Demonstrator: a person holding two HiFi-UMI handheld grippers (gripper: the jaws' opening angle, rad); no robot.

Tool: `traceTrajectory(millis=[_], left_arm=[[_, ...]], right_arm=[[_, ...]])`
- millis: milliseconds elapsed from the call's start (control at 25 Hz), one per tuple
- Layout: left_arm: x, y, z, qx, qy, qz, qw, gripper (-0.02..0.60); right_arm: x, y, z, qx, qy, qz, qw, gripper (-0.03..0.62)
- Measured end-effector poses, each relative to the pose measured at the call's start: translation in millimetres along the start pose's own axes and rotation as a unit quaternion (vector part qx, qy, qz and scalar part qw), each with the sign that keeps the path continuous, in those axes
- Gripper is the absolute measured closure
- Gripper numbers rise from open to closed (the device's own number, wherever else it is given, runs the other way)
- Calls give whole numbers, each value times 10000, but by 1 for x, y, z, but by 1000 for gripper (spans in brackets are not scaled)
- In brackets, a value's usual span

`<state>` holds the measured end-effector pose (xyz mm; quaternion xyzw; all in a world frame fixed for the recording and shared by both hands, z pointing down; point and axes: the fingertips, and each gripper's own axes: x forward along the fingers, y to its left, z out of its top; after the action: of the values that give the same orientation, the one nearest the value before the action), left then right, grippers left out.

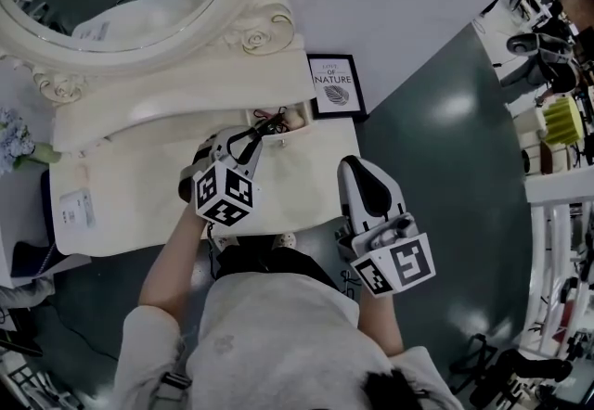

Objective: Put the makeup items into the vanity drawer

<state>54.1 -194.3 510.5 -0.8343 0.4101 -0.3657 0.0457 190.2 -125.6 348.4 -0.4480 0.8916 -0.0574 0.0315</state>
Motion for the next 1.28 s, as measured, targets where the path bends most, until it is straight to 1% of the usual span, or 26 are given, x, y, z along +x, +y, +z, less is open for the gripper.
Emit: traceTrajectory(millis=[120, 240, 440, 560, 720, 880, 960, 1120, 1280], left_arm=[[12, -2, 3, 368, 284, -19, 9989, 491], [23, -5, 3, 714, 568, -57, 9958, 491], [39, -6, 0, 1101, 1024, -53, 9886, 490], [48, -5, -5, 1427, 1372, -59, 9802, 489], [61, -1, -12, 1869, 1851, 26, 9648, 489], [71, 3, -15, 2022, 2196, 138, 9543, 489], [75, 5, -18, 2056, 2357, 131, 9497, 488], [81, 5, -21, 2032, 2474, 117, 9473, 488], [83, 7, -20, 2227, 2439, 233, 9436, 485]], right_arm=[[-2, -7, 0, 21, 5, -4, 10000, 568], [-2, -13, 0, 47, 1, -8, 10000, 568], [-1, -23, -2, 99, 4, -25, 9999, 568], [0, -29, -2, 141, 4, -42, 9999, 568], [1, -36, -4, 188, 2, -60, 9998, 568], [1, -44, -5, 233, 6, -84, 9997, 568], [2, -47, -6, 251, 6, -85, 9996, 568], [4, -52, -6, 271, 3, -62, 9996, 568], [5, -57, -6, 302, 2, -44, 9995, 568]])
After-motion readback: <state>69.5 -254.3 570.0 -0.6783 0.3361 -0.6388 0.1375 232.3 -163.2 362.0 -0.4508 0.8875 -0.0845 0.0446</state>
